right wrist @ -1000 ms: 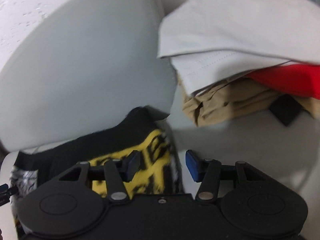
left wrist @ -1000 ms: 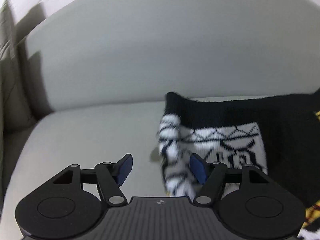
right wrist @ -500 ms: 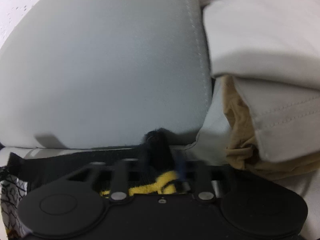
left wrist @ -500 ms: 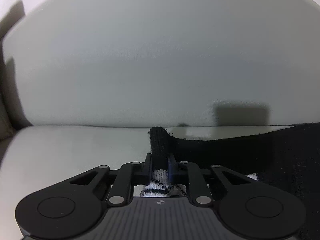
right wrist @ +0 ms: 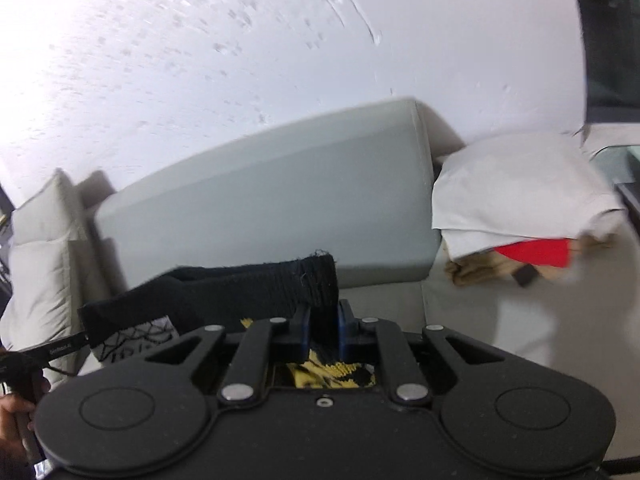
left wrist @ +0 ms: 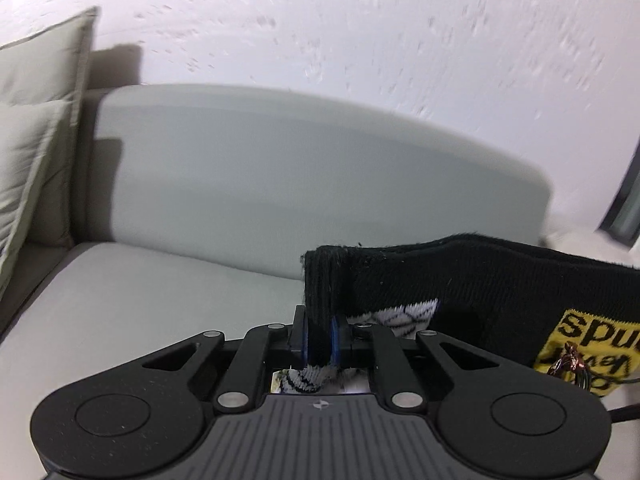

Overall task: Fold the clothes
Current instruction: 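Fold the hem over toward the collar with both grippers and release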

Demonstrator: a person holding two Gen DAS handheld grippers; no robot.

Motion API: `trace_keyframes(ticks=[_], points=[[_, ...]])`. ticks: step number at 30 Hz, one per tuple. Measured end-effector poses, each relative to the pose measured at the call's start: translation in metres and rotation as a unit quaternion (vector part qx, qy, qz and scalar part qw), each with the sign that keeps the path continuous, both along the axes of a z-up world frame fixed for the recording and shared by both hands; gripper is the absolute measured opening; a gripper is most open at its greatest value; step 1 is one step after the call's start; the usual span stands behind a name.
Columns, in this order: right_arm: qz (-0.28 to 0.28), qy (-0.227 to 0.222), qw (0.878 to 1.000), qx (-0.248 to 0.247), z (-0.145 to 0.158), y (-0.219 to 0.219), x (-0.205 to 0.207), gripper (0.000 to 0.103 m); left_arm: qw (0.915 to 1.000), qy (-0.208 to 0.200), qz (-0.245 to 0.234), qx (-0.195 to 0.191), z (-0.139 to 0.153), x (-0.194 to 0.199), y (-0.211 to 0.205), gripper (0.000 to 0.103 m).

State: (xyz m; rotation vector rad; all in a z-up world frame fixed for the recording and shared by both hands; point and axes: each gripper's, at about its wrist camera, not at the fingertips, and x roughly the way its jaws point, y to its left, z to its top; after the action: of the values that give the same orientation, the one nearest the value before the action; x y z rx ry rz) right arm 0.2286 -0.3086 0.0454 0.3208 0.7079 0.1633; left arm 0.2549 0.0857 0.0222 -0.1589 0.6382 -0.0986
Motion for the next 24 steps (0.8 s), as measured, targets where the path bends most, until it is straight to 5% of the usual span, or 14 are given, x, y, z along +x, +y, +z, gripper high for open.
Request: trace_keyframes(ticks=[4, 7, 12, 13, 16, 19, 20, 21, 24], points=[[0.004, -0.019, 1.000, -0.009, 0.036, -0.004, -0.055, 0.012, 0.9999, -0.011, 0.007, -0.010, 0.014, -0.073, 0.000, 0.010], [-0.004, -0.019, 1.000, -0.008, 0.030, -0.014, -0.086, 0.012, 0.9998, -0.005, 0.015, -0.010, 0.005, -0.129, -0.004, 0.010], [-0.035, 0.050, 0.998, -0.008, -0.045, -0.021, -0.162, 0.012, 0.9917, 0.097, 0.061, -0.058, -0.066, -0.187, 0.004, 0.007], [-0.043, 0.071, 0.996, -0.014, -0.065, -0.022, -0.174, 0.012, 0.9880, 0.124, 0.072, -0.058, -0.082, -0.190, 0.004, 0.000], [-0.055, 0.140, 0.986, -0.066, -0.117, -0.018, -0.178, 0.003, 0.9799, 0.178, 0.089, 0.011, -0.112, -0.185, -0.001, 0.001], [-0.060, 0.147, 0.984, -0.076, -0.119, -0.023, -0.187, 0.008, 0.9781, 0.175, 0.084, 0.076, -0.101, -0.200, -0.013, 0.016], [-0.057, 0.138, 0.987, -0.059, -0.112, -0.026, -0.195, 0.017, 0.9795, 0.165, 0.083, 0.080, -0.094, -0.207, -0.015, 0.034], [-0.054, 0.128, 0.989, -0.041, -0.105, -0.028, -0.203, 0.022, 0.9810, 0.157, 0.083, 0.077, -0.088, -0.212, -0.014, 0.041], [-0.057, 0.101, 0.993, -0.014, -0.087, -0.030, -0.221, 0.040, 0.9852, 0.140, 0.083, 0.054, -0.077, -0.226, -0.007, 0.047]])
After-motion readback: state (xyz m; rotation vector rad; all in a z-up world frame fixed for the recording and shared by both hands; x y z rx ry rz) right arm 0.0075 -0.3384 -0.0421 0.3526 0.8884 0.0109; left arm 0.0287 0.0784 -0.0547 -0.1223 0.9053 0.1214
